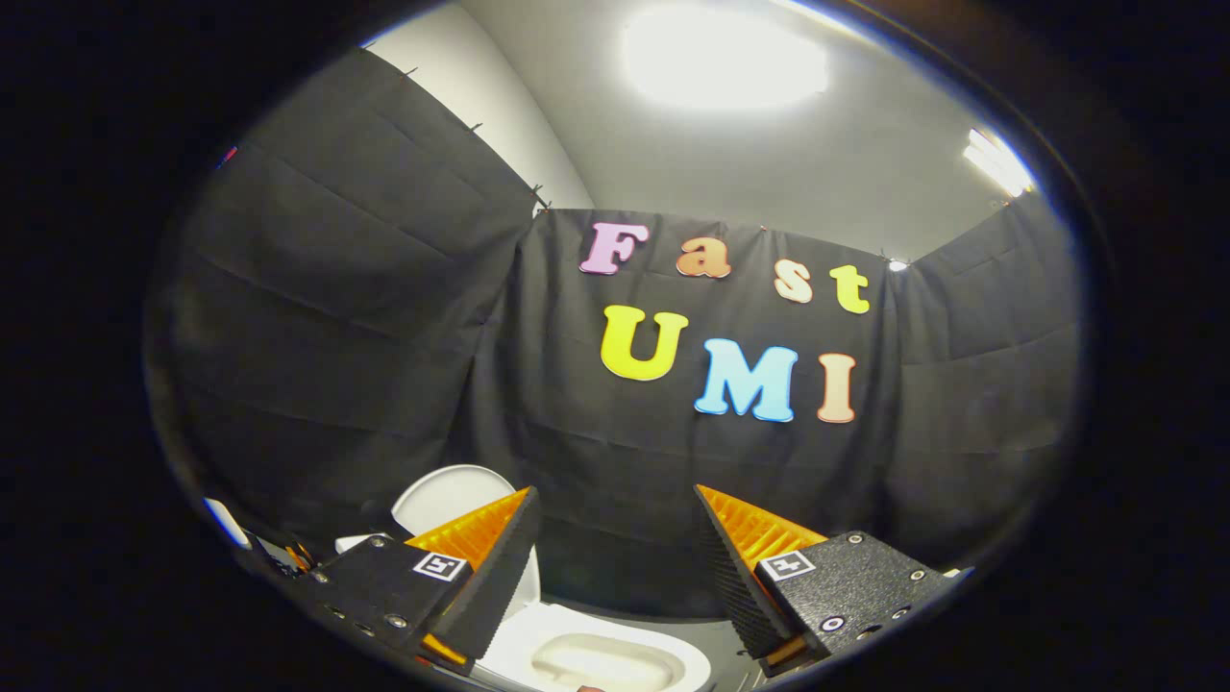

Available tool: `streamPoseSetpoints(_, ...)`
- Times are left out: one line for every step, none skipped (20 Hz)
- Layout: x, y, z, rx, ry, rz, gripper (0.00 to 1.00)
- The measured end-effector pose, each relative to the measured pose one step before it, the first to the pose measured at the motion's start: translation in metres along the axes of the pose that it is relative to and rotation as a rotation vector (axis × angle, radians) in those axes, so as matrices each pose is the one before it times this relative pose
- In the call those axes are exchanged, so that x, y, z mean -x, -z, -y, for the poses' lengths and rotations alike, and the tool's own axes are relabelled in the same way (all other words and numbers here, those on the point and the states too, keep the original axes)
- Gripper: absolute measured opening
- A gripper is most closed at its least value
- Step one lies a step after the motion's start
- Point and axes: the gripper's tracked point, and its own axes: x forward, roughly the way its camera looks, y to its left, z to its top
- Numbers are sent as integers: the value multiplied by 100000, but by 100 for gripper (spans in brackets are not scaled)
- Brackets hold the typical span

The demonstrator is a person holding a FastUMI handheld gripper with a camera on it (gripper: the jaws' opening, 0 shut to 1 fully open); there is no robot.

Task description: Open the toilet lid.

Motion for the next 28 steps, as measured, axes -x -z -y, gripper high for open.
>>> streamPoseSetpoints(530, 990, 1697, 292, 2504, -1631, 95)
streamPoseSetpoints(431, 863, 1663, 22, 2554, -1644, 95)
streamPoseSetpoints(342, 972, 1690, -358, 2800, -1966, 95)
streamPoseSetpoints(286, 1102, 1410, -3, 2069, -2568, 95)
streamPoseSetpoints(218, 820, 1653, -275, 3351, -2047, 95)
streamPoseSetpoints(247, 291, 1580, -721, 2744, -982, 95)
streamPoseSetpoints(180, 361, 1090, -971, 1601, -1096, 95)
streamPoseSetpoints(82, 482, 1051, -971, 1698, -971, 95)
streamPoseSetpoints(112, 486, 1152, -906, 1784, -994, 95)
streamPoseSetpoints(-23, 490, 1095, -891, 1874, -1043, 95)
streamPoseSetpoints(115, 499, 1052, -744, 1979, -1061, 95)
streamPoseSetpoints(115, 598, 1162, -813, 2710, -1300, 95)
streamPoseSetpoints(148, 751, 1076, -1006, 2765, -1693, 95)
streamPoseSetpoints(217, 888, 764, -1002, 2064, -1745, 95)
streamPoseSetpoints(67, 632, 512, -1250, 1508, -1000, 95)
streamPoseSetpoints(22, 646, 460, -1109, 1061, -2444, 95)
streamPoseSetpoints(167, 746, 397, -1249, 789, -2279, 95)
streamPoseSetpoints(184, 467, 355, -563, 858, -1666, 95)
streamPoseSetpoints(244, 366, 455, -338, 1451, -1405, 95)
streamPoseSetpoints(149, 150, 319, -645, 512, -892, 95)
streamPoseSetpoints(309, -94, -206, -732, -918, -18, 95)
streamPoseSetpoints(278, -210, -171, -632, -678, 683, 95)
streamPoseSetpoints(244, -344, -139, -764, -513, 949, 95)
streamPoseSetpoints(59, -270, -199, -632, -1167, 841, 95)
streamPoseSetpoints(216, -253, -290, -388, -1113, 846, 95)
streamPoseSetpoints(176, -311, -37, -267, -533, 865, 95)
streamPoseSetpoints(90, -376, -67, -160, -280, 779, 95)
streamPoseSetpoints(158, -246, -122, 55, -469, 554, 95)
